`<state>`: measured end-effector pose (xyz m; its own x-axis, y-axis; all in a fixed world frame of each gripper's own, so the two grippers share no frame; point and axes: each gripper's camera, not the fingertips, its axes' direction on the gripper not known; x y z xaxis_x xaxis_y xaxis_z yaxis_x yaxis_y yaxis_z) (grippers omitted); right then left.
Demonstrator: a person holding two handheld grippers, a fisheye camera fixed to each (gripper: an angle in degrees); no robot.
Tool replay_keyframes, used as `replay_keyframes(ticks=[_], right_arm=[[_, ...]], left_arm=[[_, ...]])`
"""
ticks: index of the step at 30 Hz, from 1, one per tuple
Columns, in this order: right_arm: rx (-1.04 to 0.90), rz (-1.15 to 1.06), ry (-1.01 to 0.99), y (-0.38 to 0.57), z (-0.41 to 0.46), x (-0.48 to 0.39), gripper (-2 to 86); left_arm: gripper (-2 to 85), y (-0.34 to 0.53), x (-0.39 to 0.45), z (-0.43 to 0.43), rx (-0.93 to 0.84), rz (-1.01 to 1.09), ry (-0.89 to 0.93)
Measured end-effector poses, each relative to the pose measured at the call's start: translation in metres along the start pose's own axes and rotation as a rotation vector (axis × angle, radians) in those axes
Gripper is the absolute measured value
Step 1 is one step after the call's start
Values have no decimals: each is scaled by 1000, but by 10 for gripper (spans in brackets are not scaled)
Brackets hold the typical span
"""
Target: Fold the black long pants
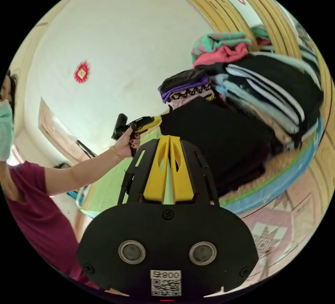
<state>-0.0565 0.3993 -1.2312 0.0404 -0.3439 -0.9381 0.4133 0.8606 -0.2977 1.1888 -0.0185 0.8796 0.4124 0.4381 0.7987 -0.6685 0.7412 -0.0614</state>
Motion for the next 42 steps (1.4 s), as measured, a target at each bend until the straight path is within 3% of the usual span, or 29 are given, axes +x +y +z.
replay_keyframes(ticks=[8, 11, 15, 20, 27, 34, 42], right_arm=[[-204, -137, 299, -118, 149, -14, 0], [-360, -140, 396, -132, 203, -10, 0], [-359, -209, 494, -140, 222, -24, 0], [-344, -195, 467, -151, 224, -18, 1], [-275, -220, 374, -135, 177, -32, 1], [-312, -160, 404, -79, 144, -10, 1], [-218, -38, 321, -78, 127, 27, 1]], left_arm=[[0, -44, 74, 33, -69, 176, -324], [1, -53, 101, 42, -89, 253, -393], [4, -57, 125, 47, -82, 347, -396], [2, -59, 162, 35, -46, 387, -252], [3, -53, 202, 62, -175, 520, -438], [3, -36, 222, 56, -137, 491, -388], [4, 37, 245, 31, -127, 551, -351]])
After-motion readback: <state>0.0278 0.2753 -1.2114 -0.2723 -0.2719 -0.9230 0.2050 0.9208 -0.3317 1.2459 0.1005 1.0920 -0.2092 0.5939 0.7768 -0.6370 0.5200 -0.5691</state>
